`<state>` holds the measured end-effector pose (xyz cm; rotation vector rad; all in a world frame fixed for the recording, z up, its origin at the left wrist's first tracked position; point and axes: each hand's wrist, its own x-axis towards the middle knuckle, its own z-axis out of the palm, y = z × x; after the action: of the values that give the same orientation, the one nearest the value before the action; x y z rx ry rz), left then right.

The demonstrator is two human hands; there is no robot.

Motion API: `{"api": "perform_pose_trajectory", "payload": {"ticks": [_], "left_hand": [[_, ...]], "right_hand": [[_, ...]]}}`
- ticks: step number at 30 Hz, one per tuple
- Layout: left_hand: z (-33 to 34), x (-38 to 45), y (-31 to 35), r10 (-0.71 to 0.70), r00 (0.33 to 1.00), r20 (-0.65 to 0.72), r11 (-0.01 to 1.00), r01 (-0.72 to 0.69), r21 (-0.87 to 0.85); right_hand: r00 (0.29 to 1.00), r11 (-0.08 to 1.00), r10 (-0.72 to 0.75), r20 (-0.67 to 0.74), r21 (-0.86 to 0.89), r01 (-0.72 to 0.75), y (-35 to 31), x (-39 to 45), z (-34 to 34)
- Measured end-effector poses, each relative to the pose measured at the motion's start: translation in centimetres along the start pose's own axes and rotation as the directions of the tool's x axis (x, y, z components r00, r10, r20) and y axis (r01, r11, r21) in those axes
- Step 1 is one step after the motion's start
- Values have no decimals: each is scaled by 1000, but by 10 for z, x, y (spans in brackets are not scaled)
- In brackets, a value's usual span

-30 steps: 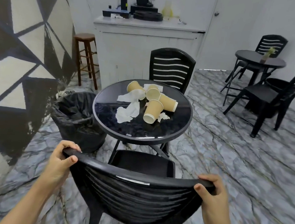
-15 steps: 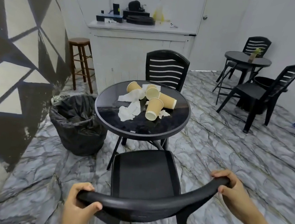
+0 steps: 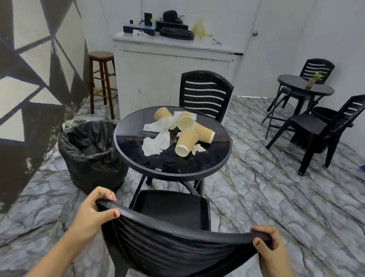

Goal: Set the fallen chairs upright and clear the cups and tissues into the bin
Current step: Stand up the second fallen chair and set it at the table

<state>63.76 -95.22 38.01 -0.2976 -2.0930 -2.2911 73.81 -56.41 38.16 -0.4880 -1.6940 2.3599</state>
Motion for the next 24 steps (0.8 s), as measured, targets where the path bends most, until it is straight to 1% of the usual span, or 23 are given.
{"api": "perform_pose_trajectory", "payload": {"ticks": [2,5,6,8,10,15,20,24], "left_hand": [[-27,7,-5,-14,1000,-5,998,14,-57],[-67,15,-7,-69,997,-15,988,66,-140],[-76,21,-6,-73,997,5,989,73,-130],[-84,31,-3,-90,992,84,995,93,-38],[-84,34,-3,-112,987,117,993,108,39],[-81,14,-12,-114,992,56,991,110,70],[-70,-1,-10,-103,994,-27,991,105,81],[-64,-4,-15,-70,997,-15,990,72,121]], "right_hand": [[1000,994,0,1,-105,0,11,-9,20],[998,985,-54,20,-165,56,29,-23,53],[998,984,-67,8,-168,67,33,-23,60],[997,983,-71,-11,-171,68,36,-22,66],[998,977,-69,4,-200,69,34,-17,62],[996,970,-47,78,-233,64,20,-15,63],[997,954,-18,75,-297,39,15,-15,61],[999,963,-39,33,-266,46,22,-23,57]]}}
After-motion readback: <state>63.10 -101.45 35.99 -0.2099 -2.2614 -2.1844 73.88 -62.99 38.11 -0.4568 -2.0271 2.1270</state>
